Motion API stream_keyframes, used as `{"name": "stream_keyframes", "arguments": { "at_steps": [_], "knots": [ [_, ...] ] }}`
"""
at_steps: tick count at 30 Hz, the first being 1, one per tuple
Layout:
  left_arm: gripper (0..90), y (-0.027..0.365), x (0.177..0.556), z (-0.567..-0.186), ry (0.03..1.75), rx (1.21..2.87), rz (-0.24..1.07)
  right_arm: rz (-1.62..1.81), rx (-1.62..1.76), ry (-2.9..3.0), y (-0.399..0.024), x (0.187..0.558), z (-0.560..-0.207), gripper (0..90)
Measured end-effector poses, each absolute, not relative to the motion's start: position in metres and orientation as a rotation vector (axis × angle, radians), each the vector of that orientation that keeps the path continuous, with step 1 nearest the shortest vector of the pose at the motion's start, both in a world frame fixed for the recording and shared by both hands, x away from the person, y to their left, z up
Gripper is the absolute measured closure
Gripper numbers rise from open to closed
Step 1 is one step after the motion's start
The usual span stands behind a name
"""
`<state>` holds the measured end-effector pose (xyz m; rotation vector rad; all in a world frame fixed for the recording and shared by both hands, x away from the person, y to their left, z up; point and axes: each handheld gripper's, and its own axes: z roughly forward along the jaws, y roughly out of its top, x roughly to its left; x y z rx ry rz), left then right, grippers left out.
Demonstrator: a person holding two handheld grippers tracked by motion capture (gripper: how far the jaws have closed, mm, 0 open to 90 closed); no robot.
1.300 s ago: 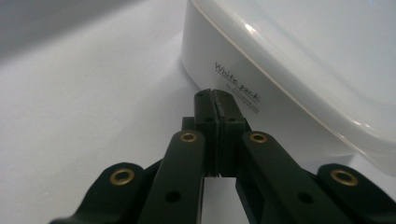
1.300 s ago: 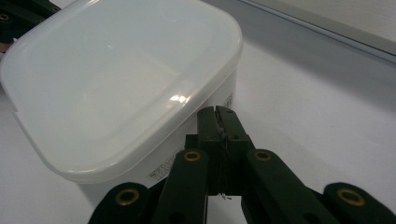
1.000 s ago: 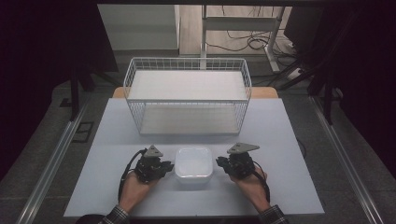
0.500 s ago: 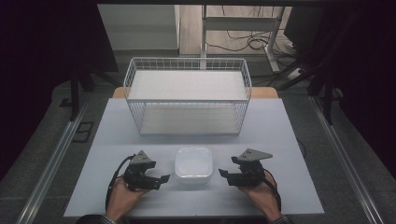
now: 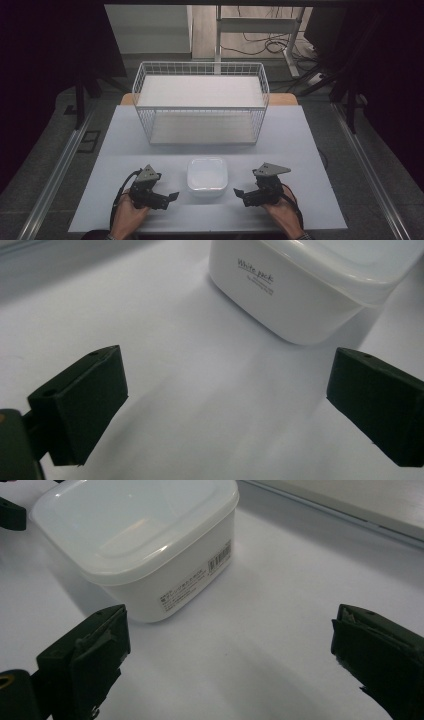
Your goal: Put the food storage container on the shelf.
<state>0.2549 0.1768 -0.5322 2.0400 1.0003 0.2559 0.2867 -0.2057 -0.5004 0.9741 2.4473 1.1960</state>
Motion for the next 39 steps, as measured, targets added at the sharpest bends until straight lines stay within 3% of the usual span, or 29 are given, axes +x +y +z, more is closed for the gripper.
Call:
{"name": "stream_keyframes", "arguments": {
  "at_steps": [33, 39],
  "knots": [
    [4.6, 0.155, 0.282, -0.496, 0.936, 1.997, 0.099, 1.215, 1.003, 2.506, -0.177, 0.306, -0.482, 1.8],
    [8.2, 0.14, 0.297, -0.49, 0.927, 2.059, 0.12, 1.181, 1.058, 2.517, -0.171, 0.313, -0.478, 16.8]
  ]
}}
